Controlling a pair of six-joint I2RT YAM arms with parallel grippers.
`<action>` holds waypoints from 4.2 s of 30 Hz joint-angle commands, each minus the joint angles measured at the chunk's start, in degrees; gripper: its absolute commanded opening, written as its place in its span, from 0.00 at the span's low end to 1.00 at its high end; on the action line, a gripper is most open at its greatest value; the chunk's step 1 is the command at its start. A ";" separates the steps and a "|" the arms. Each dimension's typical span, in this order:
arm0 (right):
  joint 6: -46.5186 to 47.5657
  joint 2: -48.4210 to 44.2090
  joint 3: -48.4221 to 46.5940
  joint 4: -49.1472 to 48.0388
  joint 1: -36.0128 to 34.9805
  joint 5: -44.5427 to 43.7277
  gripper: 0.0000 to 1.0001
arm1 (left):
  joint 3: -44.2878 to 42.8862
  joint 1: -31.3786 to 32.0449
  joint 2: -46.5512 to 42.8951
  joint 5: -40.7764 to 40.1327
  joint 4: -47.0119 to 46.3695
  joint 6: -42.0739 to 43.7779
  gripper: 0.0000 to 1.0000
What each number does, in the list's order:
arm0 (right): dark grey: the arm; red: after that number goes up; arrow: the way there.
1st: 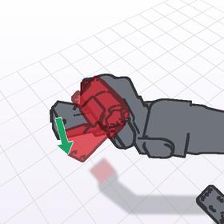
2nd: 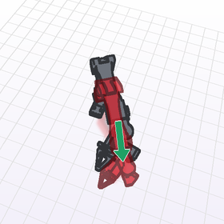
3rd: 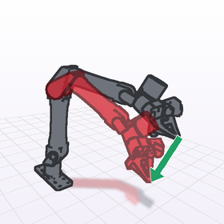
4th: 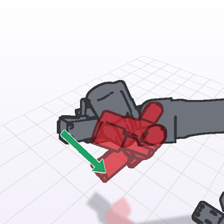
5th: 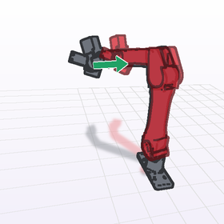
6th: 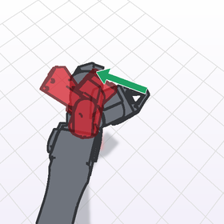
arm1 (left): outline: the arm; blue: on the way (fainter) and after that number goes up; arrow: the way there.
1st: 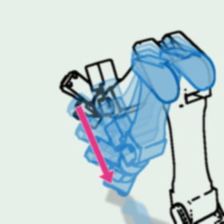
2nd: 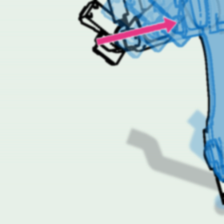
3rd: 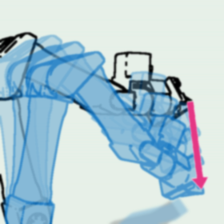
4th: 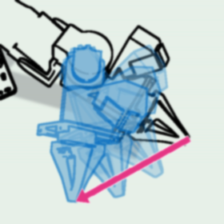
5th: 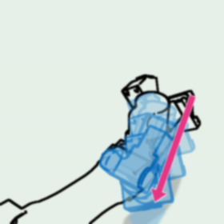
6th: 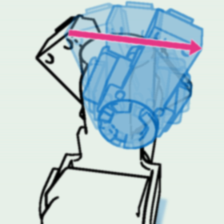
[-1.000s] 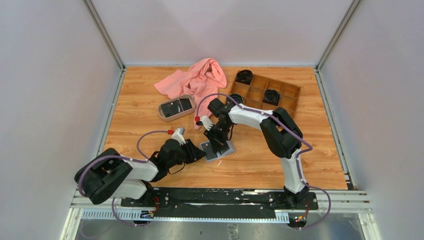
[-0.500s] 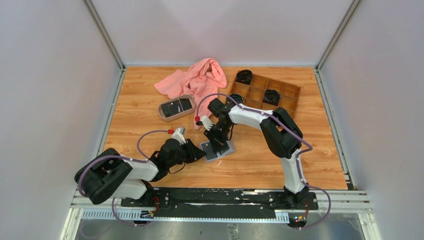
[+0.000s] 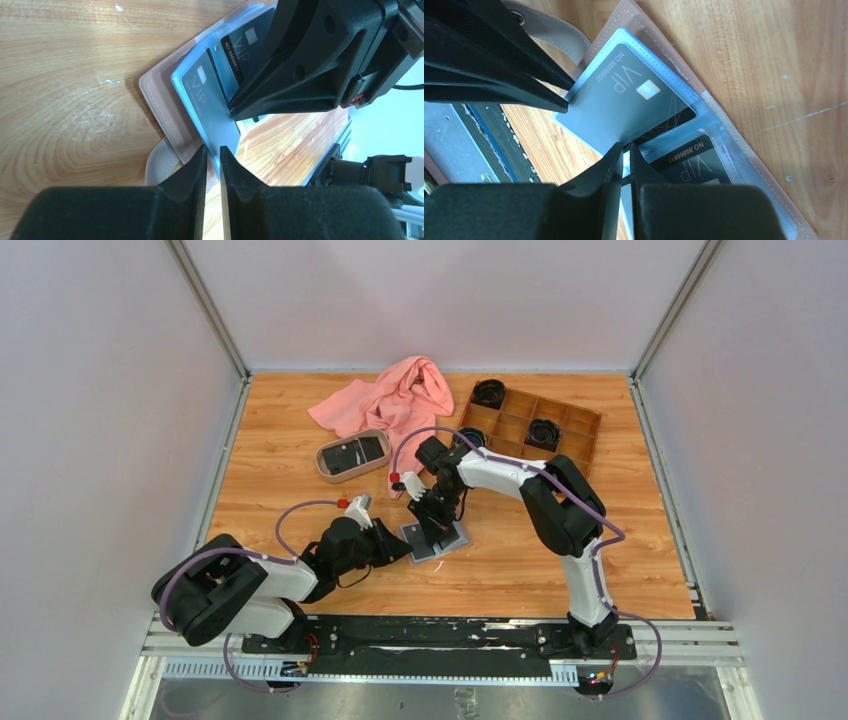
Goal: Put the credit cards into the card holder
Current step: Insert the credit card into the card holder.
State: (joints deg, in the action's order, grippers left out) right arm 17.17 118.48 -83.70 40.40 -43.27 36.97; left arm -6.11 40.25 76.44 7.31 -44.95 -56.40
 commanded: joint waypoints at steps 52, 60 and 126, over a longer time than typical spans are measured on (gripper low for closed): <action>0.76 2.02 -0.25 2.67 0.38 -1.26 0.16 | -0.99 -0.26 -3.96 -1.34 4.43 0.61 0.24; 0.76 2.02 -0.25 2.75 0.39 -1.22 0.16 | -1.15 -0.26 -3.87 -1.01 4.43 0.59 0.21; 15.10 -19.49 1.07 8.35 9.26 4.59 0.28 | -10.73 2.45 7.11 3.78 -1.72 -1.42 0.30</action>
State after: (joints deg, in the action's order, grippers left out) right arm 27.05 103.11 -83.70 44.84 -38.28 37.95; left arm -13.87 41.54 81.30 10.04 -45.36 -58.94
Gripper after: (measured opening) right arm 0.288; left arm 0.282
